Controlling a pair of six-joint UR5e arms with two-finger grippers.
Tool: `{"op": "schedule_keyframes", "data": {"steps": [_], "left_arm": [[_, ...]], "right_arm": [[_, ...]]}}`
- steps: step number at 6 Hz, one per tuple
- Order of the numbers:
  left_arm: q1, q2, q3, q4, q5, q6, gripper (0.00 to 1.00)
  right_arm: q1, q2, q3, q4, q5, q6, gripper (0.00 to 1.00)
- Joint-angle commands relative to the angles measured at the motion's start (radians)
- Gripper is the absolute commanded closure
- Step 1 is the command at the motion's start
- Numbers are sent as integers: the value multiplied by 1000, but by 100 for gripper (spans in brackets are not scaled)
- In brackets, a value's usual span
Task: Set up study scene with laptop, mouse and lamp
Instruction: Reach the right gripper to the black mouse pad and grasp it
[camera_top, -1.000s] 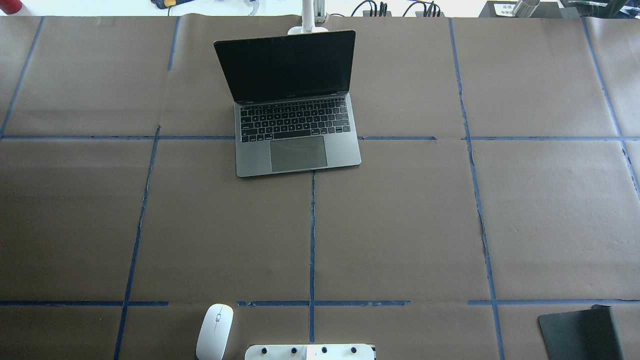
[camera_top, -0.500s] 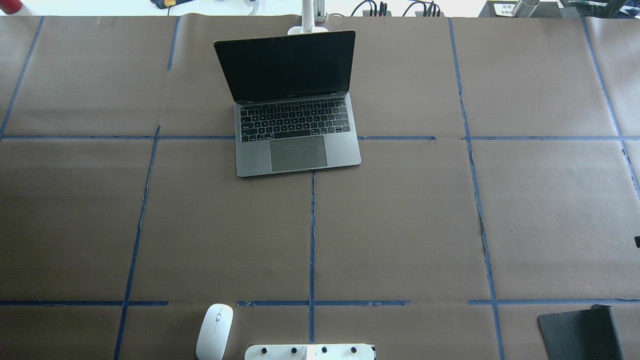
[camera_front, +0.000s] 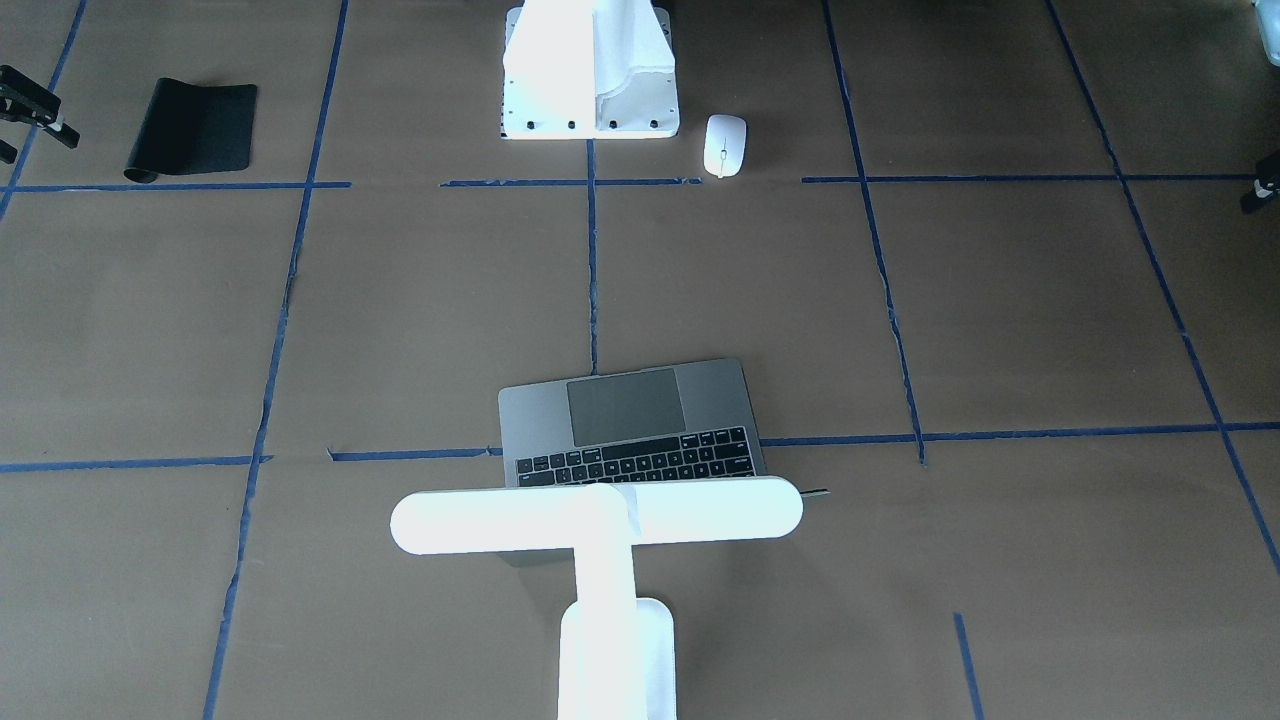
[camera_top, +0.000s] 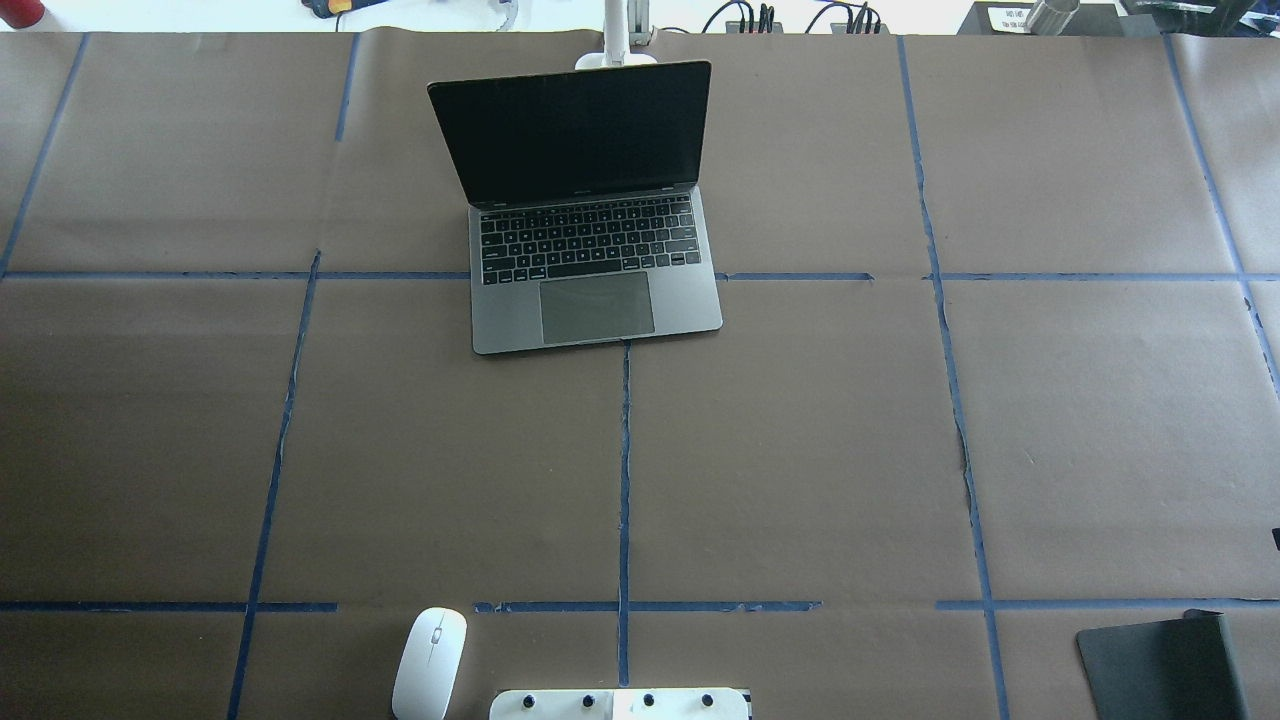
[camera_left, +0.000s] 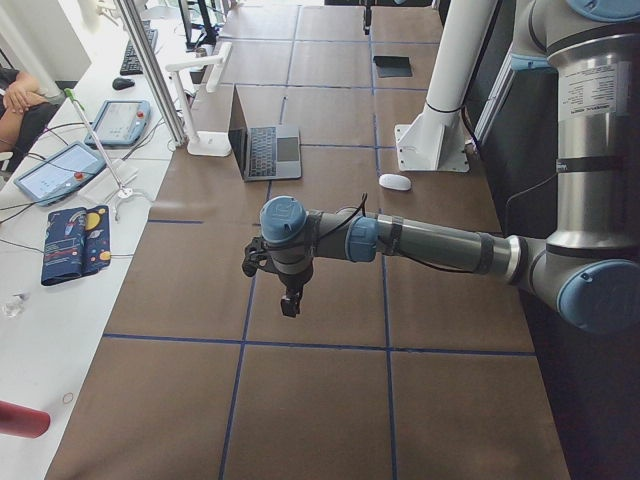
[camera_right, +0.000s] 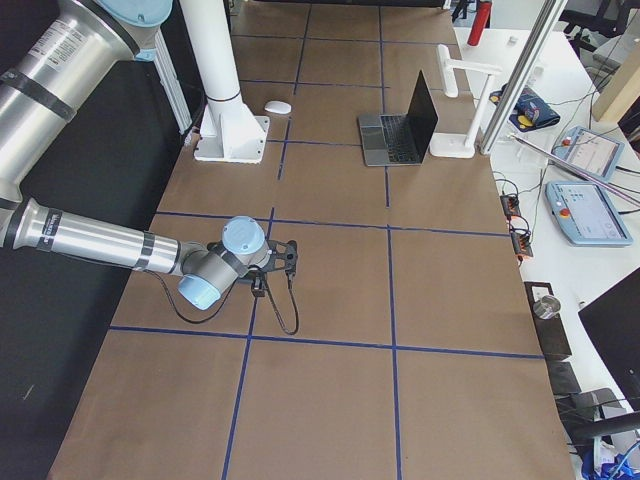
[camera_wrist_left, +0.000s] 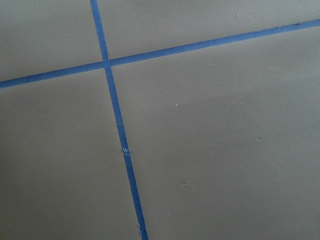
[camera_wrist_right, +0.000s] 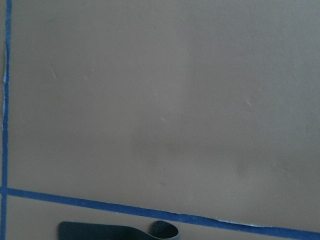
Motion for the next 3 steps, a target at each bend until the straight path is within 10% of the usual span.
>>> {"op": "schedule_keyframes", "data": {"steps": [1, 3], "left_arm": [[0, 8, -5, -2, 0, 0, 0], [0, 8, -11, -2, 0, 0, 0]], "right_arm": [[-130, -55, -3, 102, -99, 116, 2], [-372, -55, -3, 171, -279, 309, 1]]}}
